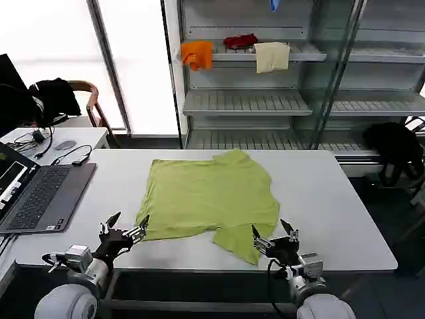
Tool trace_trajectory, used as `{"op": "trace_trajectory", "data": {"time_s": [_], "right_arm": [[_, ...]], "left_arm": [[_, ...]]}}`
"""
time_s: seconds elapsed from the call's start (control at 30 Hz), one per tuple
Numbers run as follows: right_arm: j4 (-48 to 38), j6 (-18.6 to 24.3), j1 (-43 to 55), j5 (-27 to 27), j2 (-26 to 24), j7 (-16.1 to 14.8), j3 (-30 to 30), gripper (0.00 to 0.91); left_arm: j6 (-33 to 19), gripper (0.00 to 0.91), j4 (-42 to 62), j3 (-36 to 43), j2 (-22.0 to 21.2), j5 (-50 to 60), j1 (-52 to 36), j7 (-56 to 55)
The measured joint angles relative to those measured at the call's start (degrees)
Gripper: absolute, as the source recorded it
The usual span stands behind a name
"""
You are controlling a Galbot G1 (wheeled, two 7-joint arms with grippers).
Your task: Fold and organize the clothes.
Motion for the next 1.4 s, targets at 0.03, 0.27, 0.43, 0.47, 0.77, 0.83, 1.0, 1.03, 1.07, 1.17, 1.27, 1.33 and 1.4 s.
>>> {"op": "trace_trajectory", "data": {"time_s": [0.03,0.27,0.43,0.47,0.77,0.83,1.0,1.03,1.07,1.17,1.27,1.33,1.4], "right_arm": [[-0.22,0.00,-0.01,-0.04,0.14,-0.03,-0.17,0.907],[-1.50,-0.05,-0.11,-0.43,0.50,-0.06,-1.22,0.907],[-2.15,-0.09,-0.41,-0.53,0.38,-0.16,-1.38,0.907],[-2.22,-0.10,-0.50,-0.53,0.34,-0.27,-1.40,0.907],[-2.63,-0.12,-1.30,-1.01,-0.45,-1.09,-1.62,0.635],[-2.88,-0.12,-1.31,-1.13,-0.67,-1.28,-1.81,0.524],[-3.41,-0.12,-1.56,-1.69,-0.75,-1.72,-2.01,0.091],[-3.42,-0.12,-1.64,-1.85,-0.77,-1.86,-2.05,0.020],[-3.43,-0.12,-1.68,-1.98,-0.80,-1.99,-2.09,0.000],[-3.47,-0.11,-1.70,-2.44,-0.90,-2.42,-2.26,0.000],[-3.45,-0.11,-1.70,-2.76,-0.88,-2.71,-2.49,0.000],[-3.40,-0.11,-1.69,-2.89,-0.83,-2.81,-2.68,0.000],[-3.32,-0.10,-1.64,-3.05,-0.79,-2.83,-2.80,0.000]], "left_arm": [[0.11,0.907,0.14,0.12,-0.01,0.11,0.13,-0.05],[0.68,0.907,1.26,1.01,-0.18,1.31,0.58,-0.26],[0.94,0.907,1.95,1.53,-0.12,2.33,1.21,-0.50],[0.97,0.907,2.05,1.58,-0.12,2.57,1.35,-0.53],[1.12,0.907,3.42,1.31,0.07,4.03,1.94,-0.72],[1.02,0.907,3.81,1.29,0.07,4.18,1.88,-0.73],[0.88,0.685,4.65,1.63,-0.27,4.80,1.72,-0.79],[0.85,0.635,4.84,1.71,-0.31,4.93,1.70,-0.80],[0.84,0.635,5.04,1.81,-0.36,5.03,1.70,-0.81],[0.74,0.403,5.74,2.19,-0.51,5.52,1.75,-0.86],[0.38,0.202,6.27,2.50,-0.54,6.06,1.72,-0.80],[0.25,0.081,6.62,2.56,-0.49,6.38,1.56,-0.75],[0.16,0.010,6.87,2.58,-0.39,6.51,1.41,-0.65]]}}
